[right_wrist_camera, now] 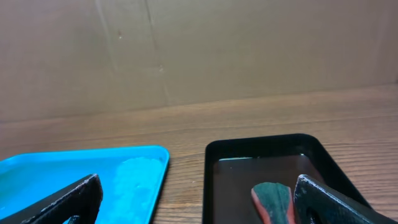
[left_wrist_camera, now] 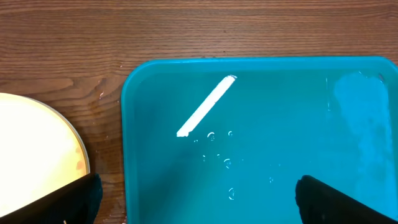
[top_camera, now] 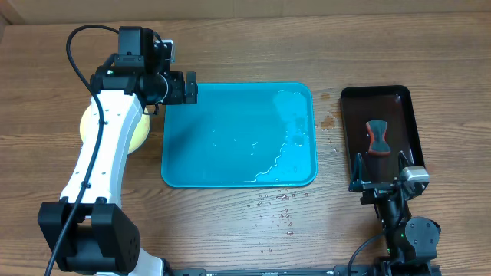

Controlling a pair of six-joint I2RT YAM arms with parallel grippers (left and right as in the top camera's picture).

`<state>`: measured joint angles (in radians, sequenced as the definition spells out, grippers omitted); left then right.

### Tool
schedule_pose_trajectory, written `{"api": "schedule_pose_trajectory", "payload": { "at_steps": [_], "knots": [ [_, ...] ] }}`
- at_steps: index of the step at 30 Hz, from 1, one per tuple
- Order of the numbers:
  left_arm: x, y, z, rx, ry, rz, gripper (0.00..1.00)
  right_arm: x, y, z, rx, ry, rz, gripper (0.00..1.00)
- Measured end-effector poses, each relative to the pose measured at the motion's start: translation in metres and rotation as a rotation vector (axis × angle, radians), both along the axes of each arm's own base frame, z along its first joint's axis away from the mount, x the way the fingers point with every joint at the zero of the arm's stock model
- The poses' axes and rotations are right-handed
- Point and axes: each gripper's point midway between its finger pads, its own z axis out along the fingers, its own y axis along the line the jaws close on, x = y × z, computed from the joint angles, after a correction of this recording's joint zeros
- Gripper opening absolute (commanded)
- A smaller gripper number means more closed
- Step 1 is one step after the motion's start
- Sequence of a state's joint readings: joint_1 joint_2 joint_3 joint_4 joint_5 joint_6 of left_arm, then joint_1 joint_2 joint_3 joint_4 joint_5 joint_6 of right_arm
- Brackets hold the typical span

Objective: Clean dirty plates on tray and stack at the side

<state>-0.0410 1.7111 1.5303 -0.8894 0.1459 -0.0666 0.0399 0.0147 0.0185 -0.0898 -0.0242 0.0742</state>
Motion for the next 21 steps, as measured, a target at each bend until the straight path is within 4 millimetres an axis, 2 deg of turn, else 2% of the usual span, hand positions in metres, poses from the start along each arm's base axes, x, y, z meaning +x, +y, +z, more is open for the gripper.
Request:
{"api": "schedule_pose_trajectory", "payload": {
  "at_steps": [21],
  "knots": [
    [0.0,0.0,0.0,0.0,0.0,0.0,1.0,0.0001,-0.0016,0.0,0.004,0.0,-0.01,1.0]
  ]
}}
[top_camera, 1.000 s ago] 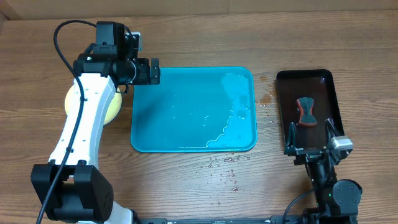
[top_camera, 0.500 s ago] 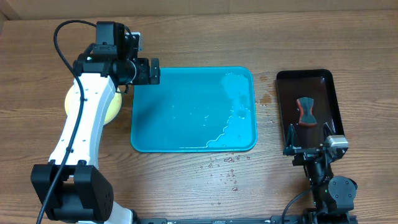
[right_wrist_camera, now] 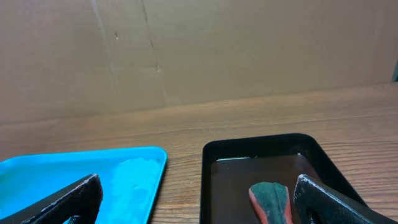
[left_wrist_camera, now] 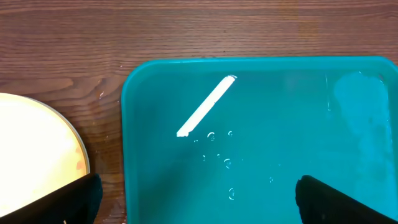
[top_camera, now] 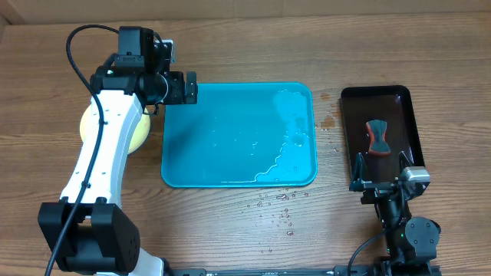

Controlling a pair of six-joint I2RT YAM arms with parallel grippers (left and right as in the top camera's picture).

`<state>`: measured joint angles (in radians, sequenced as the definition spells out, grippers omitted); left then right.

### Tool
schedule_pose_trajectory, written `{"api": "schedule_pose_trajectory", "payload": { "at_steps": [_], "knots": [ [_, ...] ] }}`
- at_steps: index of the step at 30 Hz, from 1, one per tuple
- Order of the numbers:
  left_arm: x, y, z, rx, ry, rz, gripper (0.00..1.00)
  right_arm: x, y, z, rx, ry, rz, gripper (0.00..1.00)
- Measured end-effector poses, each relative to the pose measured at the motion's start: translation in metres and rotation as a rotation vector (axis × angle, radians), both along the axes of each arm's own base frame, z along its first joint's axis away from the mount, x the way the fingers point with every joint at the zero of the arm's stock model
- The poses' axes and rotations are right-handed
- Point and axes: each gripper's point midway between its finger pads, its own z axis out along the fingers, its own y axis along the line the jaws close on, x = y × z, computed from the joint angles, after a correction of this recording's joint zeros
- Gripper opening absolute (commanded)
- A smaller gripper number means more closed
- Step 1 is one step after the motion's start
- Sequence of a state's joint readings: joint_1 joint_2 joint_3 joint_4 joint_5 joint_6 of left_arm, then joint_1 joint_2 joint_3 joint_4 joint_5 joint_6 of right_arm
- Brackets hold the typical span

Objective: Clean dirty plates on tray and stack at the side

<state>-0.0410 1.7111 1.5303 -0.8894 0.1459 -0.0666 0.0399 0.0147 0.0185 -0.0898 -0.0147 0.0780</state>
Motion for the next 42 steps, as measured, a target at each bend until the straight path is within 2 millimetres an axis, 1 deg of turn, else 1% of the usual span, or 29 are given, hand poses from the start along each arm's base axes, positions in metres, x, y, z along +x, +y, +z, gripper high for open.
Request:
{"api": "schedule_pose_trajectory", "payload": {
  "at_steps": [12,16,18,20,22,25,27,29,31,32,34,35,39,42],
  "knots": [
    [0.0,0.0,0.0,0.001,0.0,0.0,1.0,0.0,0.0,0.0,0.0,0.0,0.0,1.0],
    [0.0,0.01,0.0,0.059,-0.003,0.014,1.0,0.0,0.0,0.0,0.0,0.0,-0.002,1.0],
    [-0.001,0.016,0.005,0.095,-0.018,0.031,1.0,0.0,-0.001,0.0,0.0,0.0,-0.003,1.0],
    [-0.009,0.023,0.021,0.125,-0.044,0.049,1.0,0.0,-0.001,0.0,-0.001,0.0,-0.004,1.0],
    [-0.021,0.028,0.046,0.147,-0.092,0.059,1.0,0.0,-0.001,0.0,0.0,0.0,-0.004,1.0],
    [-0.04,0.033,0.104,0.164,-0.255,0.076,1.0,0.0,-0.001,0.0,0.0,0.0,-0.004,1.0],
    [-0.054,0.035,0.151,0.161,-0.427,0.093,1.0,0.0,-0.001,0.0,0.0,0.0,-0.004,1.0],
    [-0.069,0.037,0.183,0.149,-0.579,0.108,1.0,0.0,-0.001,0.0,0.0,0.0,-0.004,1.0],
    [-0.086,0.038,0.199,0.136,-0.712,0.119,0.99,0.0,-0.001,0.0,0.0,0.0,-0.004,1.0],
    [-0.096,0.04,0.199,0.131,-0.761,0.125,0.99,0.0,-0.001,0.0,0.0,-0.001,-0.004,1.0],
    [-0.109,0.042,0.189,0.122,-0.821,0.129,0.99,0.0,-0.001,0.0,-0.001,0.0,-0.004,1.0],
    [-0.116,0.044,0.176,0.12,-0.835,0.129,1.0,0.0,-0.001,0.0,0.0,0.0,-0.004,1.0],
    [-0.14,0.045,0.105,0.12,-0.845,0.113,1.0,0.0,-0.001,0.0,0.0,0.0,-0.004,1.0],
    [-0.153,0.043,0.064,0.123,-0.877,0.096,1.0,0.0,-0.001,0.0,0.0,0.0,-0.004,1.0]
  ]
}}
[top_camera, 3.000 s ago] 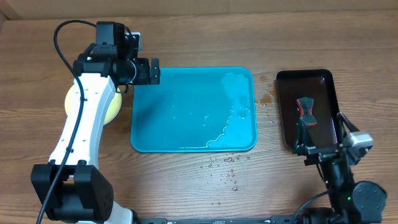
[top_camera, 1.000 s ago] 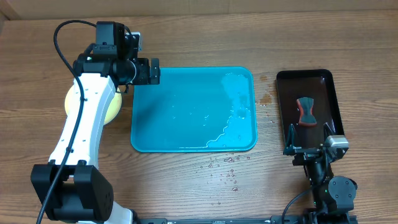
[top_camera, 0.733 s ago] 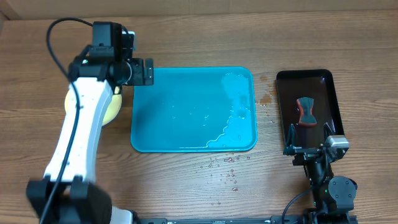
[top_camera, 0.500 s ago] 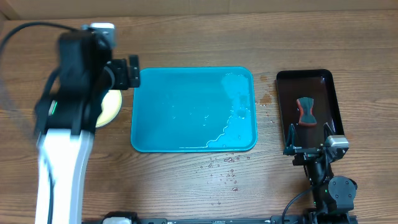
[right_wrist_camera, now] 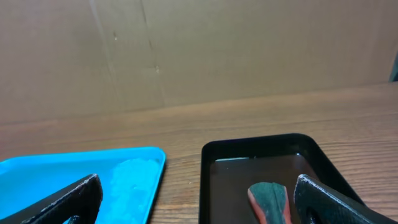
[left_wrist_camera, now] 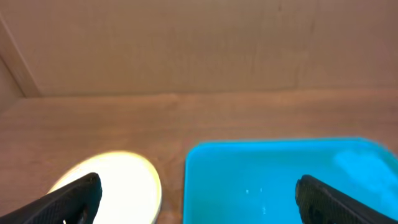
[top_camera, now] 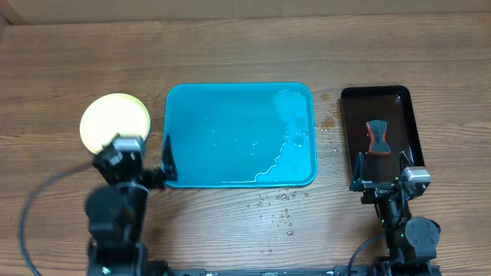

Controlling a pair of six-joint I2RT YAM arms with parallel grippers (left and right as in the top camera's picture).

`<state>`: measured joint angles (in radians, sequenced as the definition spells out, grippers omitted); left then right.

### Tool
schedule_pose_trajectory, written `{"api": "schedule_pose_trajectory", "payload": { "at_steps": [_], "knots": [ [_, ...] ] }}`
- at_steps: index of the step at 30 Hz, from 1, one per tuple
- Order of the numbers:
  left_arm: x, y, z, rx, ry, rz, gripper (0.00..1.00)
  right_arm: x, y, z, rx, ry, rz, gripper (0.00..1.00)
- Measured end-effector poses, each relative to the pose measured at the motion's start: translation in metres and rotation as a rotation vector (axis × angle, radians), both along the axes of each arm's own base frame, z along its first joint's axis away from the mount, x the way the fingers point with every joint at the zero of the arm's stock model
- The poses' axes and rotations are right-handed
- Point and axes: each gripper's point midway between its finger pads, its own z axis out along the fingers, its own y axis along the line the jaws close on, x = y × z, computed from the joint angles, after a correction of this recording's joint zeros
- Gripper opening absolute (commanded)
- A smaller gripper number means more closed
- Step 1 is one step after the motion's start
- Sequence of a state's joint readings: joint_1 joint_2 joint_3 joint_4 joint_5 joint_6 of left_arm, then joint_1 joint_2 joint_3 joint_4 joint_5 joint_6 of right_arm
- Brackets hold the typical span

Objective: Clean dirty plates on tray and stack at the side

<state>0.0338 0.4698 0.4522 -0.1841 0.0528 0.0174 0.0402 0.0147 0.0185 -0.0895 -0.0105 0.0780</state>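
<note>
A pale yellow plate [top_camera: 115,121] lies on the table just left of the blue tray [top_camera: 238,175], apart from it. The tray holds only a film of water and suds [top_camera: 295,134] on its right side. My left gripper [top_camera: 136,159] sits low at the front left, open, with one finger toward the plate [left_wrist_camera: 109,186] and the other toward the tray [left_wrist_camera: 280,155]. My right gripper [top_camera: 381,165] is open at the near end of a black tray [top_camera: 344,123], where a red and green sponge [top_camera: 377,136] lies.
Water drops [top_camera: 280,207] dot the wood in front of the blue tray and between the two trays. A cardboard wall [right_wrist_camera: 199,50] stands behind the table. In the right wrist view the sponge [right_wrist_camera: 270,199] lies in dark water in the black tray [right_wrist_camera: 208,180].
My left arm was stretched out with its open gripper above the tray's far left corner; now it is folded back at the front left. The plate shows whole from overhead. Right arm unchanged.
At both earlier moments my left gripper hung open over the blue tray's far left corner, the plate beside the tray partly under the arm, and my right gripper rested open by the black tray. Now the left arm is drawn back low at the table's front.
</note>
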Motion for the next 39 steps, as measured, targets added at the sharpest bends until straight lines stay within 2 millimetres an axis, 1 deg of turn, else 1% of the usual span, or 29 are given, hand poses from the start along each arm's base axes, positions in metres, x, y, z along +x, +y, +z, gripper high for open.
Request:
{"api": "schedule_pose_trajectory", "payload": {
  "at_steps": [2,4,6,10,18,39],
  "knots": [
    [-0.008,-0.001,-0.021,0.015,-0.016,-0.008,1.0,0.0,0.0,0.0,0.0,0.0,0.0,1.0],
    [-0.016,-0.002,-0.036,0.029,-0.032,-0.013,1.0,0.0,0.0,0.0,0.0,0.0,0.0,1.0],
    [-0.021,-0.002,-0.044,0.04,-0.055,-0.014,1.0,0.0,0.0,0.0,0.0,0.0,0.0,1.0],
    [-0.026,-0.002,-0.053,0.048,-0.096,-0.015,1.0,0.0,0.0,0.0,0.0,0.0,0.0,1.0],
    [-0.026,-0.002,-0.084,0.066,-0.103,-0.017,1.0,0.0,0.0,0.0,0.0,0.0,0.0,1.0],
    [-0.026,-0.002,-0.083,0.067,-0.11,-0.017,1.0,0.0,0.0,0.0,0.0,0.001,0.0,1.0]
  ]
}}
